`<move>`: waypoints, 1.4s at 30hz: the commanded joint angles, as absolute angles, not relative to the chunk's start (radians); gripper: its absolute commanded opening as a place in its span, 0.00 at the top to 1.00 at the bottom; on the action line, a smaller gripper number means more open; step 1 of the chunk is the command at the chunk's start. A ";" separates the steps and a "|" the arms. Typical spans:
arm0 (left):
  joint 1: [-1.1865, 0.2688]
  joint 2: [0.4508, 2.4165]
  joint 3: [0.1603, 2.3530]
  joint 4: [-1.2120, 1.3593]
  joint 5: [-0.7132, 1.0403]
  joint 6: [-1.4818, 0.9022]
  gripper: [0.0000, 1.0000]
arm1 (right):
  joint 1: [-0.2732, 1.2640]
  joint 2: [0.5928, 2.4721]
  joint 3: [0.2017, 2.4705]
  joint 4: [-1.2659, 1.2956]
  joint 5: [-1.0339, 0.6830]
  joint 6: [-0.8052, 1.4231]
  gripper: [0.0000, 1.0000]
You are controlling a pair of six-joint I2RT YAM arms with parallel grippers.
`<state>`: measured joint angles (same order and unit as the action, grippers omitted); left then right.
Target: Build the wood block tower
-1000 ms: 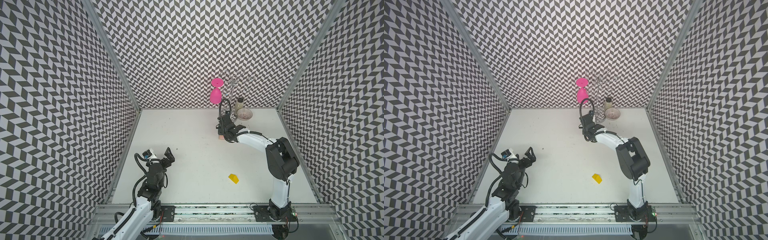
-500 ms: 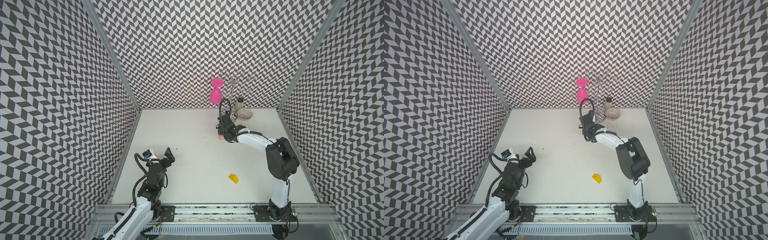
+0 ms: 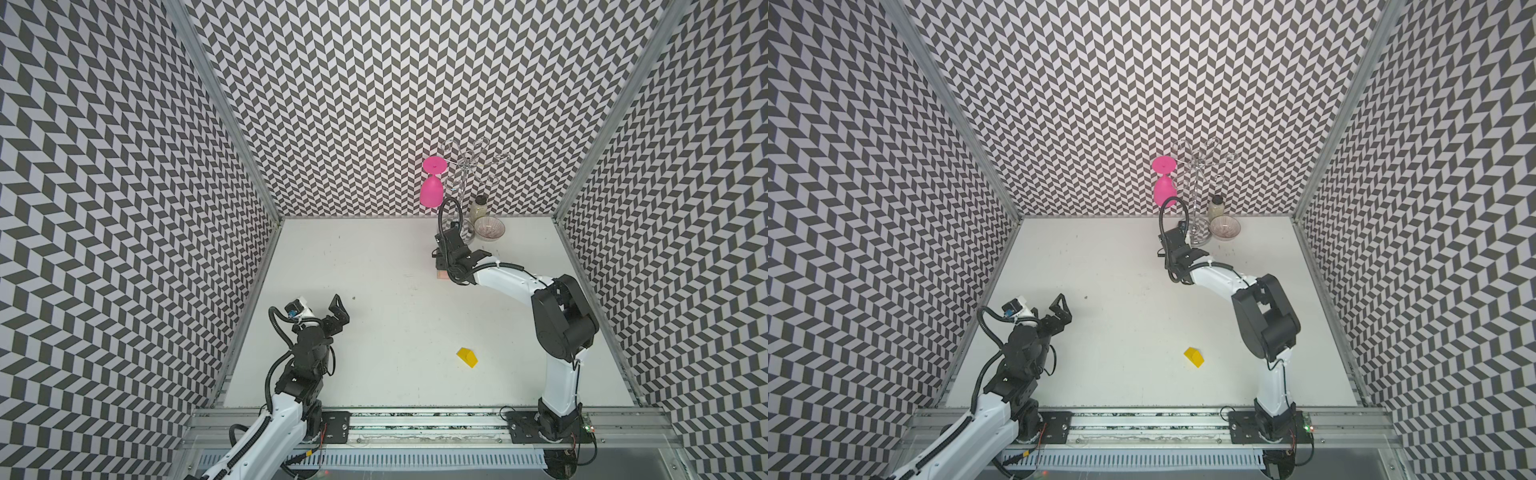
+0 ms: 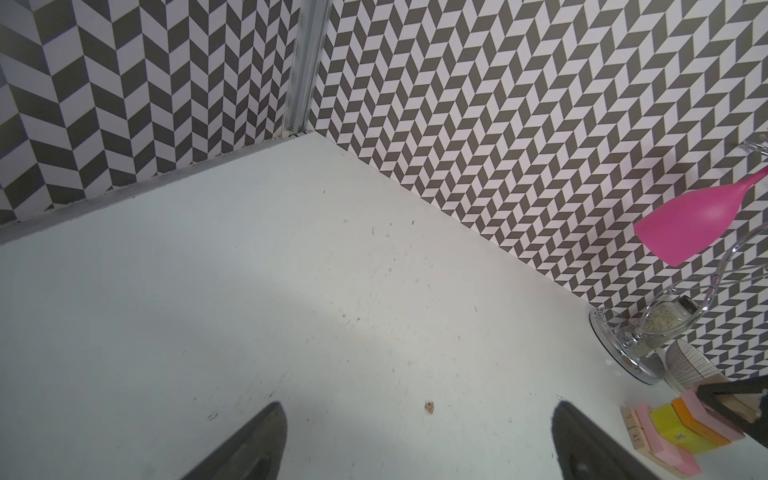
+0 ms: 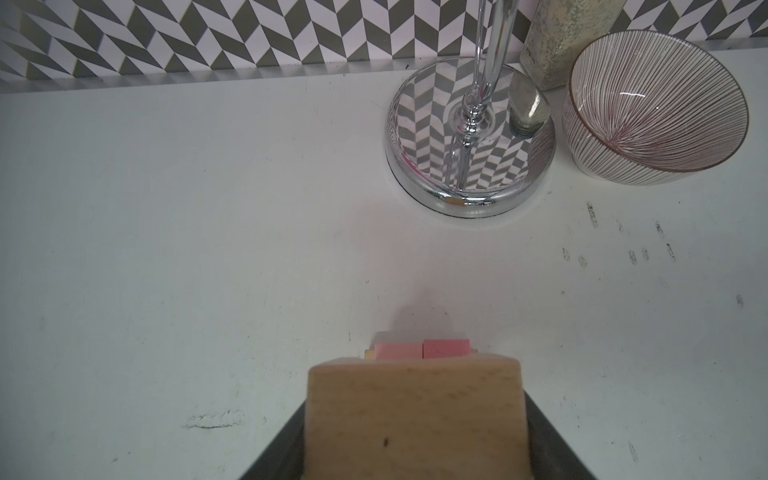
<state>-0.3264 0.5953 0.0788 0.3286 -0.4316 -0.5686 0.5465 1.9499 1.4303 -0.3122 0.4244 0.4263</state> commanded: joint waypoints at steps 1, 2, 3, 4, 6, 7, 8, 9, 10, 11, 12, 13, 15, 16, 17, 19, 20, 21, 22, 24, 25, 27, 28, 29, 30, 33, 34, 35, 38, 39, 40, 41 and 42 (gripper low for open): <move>-0.321 0.593 0.069 0.354 -0.434 -0.562 0.00 | 0.543 1.908 1.416 -0.300 0.414 0.433 0.56; -0.321 0.593 0.069 0.354 -0.434 -0.562 0.00 | 0.543 1.908 1.416 -0.301 0.415 0.433 0.56; -0.321 0.592 0.069 0.354 -0.435 -0.563 0.00 | 0.543 1.907 1.414 -0.300 0.416 0.433 0.56; -0.321 0.592 0.069 0.354 -0.434 -0.561 0.00 | 0.543 1.905 1.413 -0.299 0.415 0.432 0.56; -0.321 0.592 0.069 0.354 -0.435 -0.562 0.00 | 0.543 1.901 1.410 -0.300 0.415 0.433 0.56; -0.321 0.592 0.069 0.354 -0.435 -0.562 0.00 | 0.543 1.898 1.407 -0.298 0.419 0.435 0.56; -0.321 0.592 0.069 0.354 -0.435 -0.563 0.00 | 0.543 1.896 1.408 -0.300 0.422 0.434 0.56; -0.321 0.592 0.069 0.354 -0.434 -0.562 0.00 | 0.543 1.895 1.406 -0.301 0.426 0.434 0.56; -0.321 0.592 0.069 0.354 -0.434 -0.563 0.00 | 0.543 1.892 1.406 -0.304 0.428 0.434 0.56; -0.321 0.592 0.069 0.354 -0.434 -0.562 0.00 | 0.543 1.889 1.401 -0.302 0.429 0.434 0.56; -0.321 0.592 0.069 0.354 -0.434 -0.562 0.00 | 0.543 1.888 1.398 -0.300 0.430 0.434 0.56; -0.321 0.592 0.069 0.354 -0.435 -0.563 0.00 | 0.543 1.887 1.397 -0.300 0.430 0.435 0.56; -0.321 0.592 0.069 0.354 -0.433 -0.562 0.00 | 0.543 1.887 1.397 -0.299 0.425 0.434 0.56; -0.321 0.592 0.069 0.354 -0.434 -0.562 0.00 | 0.543 1.888 1.398 -0.298 0.423 0.432 0.56; -0.321 0.592 0.069 0.354 -0.433 -0.562 0.00 | 0.543 1.890 1.400 -0.299 0.422 0.433 0.56; -0.321 0.592 0.069 0.354 -0.434 -0.561 0.00 | 0.543 1.894 1.405 -0.300 0.420 0.431 0.56; -0.321 0.592 0.069 0.354 -0.434 -0.562 0.00 | 0.543 1.896 1.406 -0.300 0.421 0.430 0.56; -0.321 0.592 0.069 0.354 -0.434 -0.562 0.00 | 0.543 1.897 1.407 -0.298 0.422 0.430 0.56; -0.321 0.592 0.069 0.354 -0.434 -0.562 0.00 | 0.543 1.899 1.410 -0.299 0.423 0.429 0.55; -0.321 0.592 0.069 0.354 -0.434 -0.562 0.00 | 0.543 1.905 1.415 -0.301 0.425 0.427 0.55; -0.321 0.592 0.069 0.354 -0.434 -0.563 0.00 | 0.543 1.907 1.416 -0.302 0.425 0.426 0.55; -0.321 0.592 0.069 0.354 -0.434 -0.563 0.00 | 0.543 1.910 1.419 -0.302 0.425 0.426 0.55; -0.321 0.592 0.069 0.354 -0.433 -0.562 0.00 | 0.543 1.911 1.419 -0.301 0.423 0.427 0.54; -0.321 0.592 0.069 0.354 -0.434 -0.562 0.00 | 0.543 1.912 1.420 -0.301 0.423 0.427 0.53; -0.321 0.592 0.069 0.354 -0.434 -0.562 0.00 | 0.543 1.914 1.422 -0.303 0.423 0.426 0.53; -0.321 0.592 0.069 0.354 -0.433 -0.562 0.00 | 0.543 1.916 1.423 -0.301 0.423 0.425 0.52; -0.321 0.592 0.069 0.354 -0.434 -0.563 0.00 | 0.543 1.917 1.423 -0.301 0.423 0.425 0.52; -0.321 0.592 0.069 0.354 -0.433 -0.561 0.00 | 0.543 1.917 1.424 -0.301 0.423 0.425 0.52; -0.321 0.592 0.069 0.354 -0.433 -0.561 0.00 | 0.543 1.919 1.425 -0.298 0.422 0.423 0.51; -0.321 0.592 0.069 0.354 -0.434 -0.562 0.00 | 0.544 1.919 1.426 -0.298 0.420 0.423 0.50; -0.321 0.592 0.069 0.354 -0.434 -0.562 0.00 | 0.543 1.920 1.426 -0.297 0.419 0.423 0.50; -0.321 0.592 0.069 0.354 -0.433 -0.561 0.00 | 0.543 1.919 1.425 -0.295 0.416 0.423 0.49; -0.321 0.591 0.069 0.354 -0.434 -0.562 0.00 | 0.543 1.919 1.426 -0.296 0.414 0.420 0.49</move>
